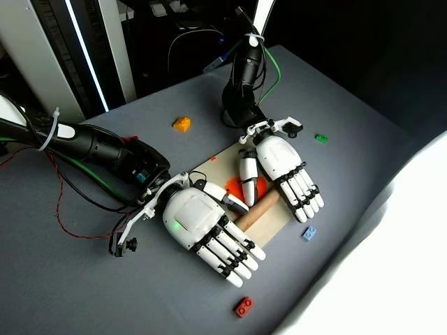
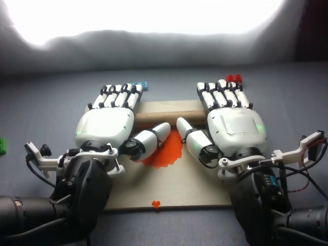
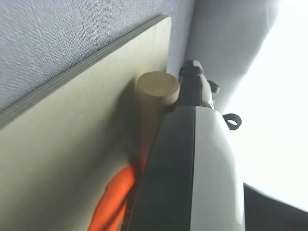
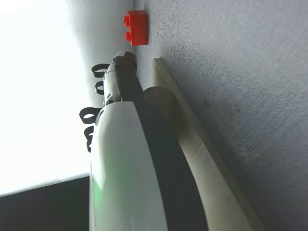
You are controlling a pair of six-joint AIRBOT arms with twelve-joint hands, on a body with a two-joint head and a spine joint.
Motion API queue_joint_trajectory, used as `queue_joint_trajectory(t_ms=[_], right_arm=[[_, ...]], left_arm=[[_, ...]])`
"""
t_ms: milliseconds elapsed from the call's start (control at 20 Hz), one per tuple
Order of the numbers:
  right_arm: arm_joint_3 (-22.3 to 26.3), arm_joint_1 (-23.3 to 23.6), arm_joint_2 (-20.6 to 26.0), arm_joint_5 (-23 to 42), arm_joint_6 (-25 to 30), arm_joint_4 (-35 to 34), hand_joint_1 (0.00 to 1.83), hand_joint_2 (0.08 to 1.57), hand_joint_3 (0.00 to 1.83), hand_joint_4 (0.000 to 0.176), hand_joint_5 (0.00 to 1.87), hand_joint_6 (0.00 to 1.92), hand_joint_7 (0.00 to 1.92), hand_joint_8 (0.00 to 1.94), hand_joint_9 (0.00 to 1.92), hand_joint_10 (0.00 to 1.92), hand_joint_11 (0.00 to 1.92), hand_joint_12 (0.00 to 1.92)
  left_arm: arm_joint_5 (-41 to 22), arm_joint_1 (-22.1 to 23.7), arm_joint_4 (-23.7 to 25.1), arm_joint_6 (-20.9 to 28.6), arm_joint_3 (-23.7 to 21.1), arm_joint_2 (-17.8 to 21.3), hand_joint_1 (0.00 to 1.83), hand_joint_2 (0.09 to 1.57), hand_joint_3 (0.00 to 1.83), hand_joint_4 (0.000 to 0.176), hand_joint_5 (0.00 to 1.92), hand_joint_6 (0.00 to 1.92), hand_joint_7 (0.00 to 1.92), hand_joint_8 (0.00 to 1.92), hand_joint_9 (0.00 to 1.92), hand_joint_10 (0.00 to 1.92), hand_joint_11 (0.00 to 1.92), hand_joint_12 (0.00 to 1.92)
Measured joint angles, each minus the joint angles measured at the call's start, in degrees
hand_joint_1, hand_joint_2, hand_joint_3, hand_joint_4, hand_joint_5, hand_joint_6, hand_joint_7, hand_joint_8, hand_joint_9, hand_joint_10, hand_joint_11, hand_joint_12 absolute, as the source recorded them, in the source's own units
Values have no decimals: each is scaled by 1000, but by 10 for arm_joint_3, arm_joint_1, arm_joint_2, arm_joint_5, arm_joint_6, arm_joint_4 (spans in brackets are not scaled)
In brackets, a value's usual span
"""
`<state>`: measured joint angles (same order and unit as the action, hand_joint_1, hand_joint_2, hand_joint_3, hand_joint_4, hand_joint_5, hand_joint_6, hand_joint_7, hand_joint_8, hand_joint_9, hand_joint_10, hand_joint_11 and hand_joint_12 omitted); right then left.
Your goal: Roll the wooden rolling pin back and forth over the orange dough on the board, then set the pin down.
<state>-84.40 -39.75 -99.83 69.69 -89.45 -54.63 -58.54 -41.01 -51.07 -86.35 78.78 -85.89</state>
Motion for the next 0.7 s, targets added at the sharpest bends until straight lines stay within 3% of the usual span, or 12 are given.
queue_joint_trajectory(t_ms=[700], right_arm=[[0, 2, 0, -4, -4, -1, 0, 1389, 1, 0, 152, 2, 176, 4, 131, 5, 0, 278]], left_arm=[[-8, 2, -18, -1, -9, 3, 0, 1315, 2, 0, 0, 0, 0, 0, 0, 0, 0, 0]])
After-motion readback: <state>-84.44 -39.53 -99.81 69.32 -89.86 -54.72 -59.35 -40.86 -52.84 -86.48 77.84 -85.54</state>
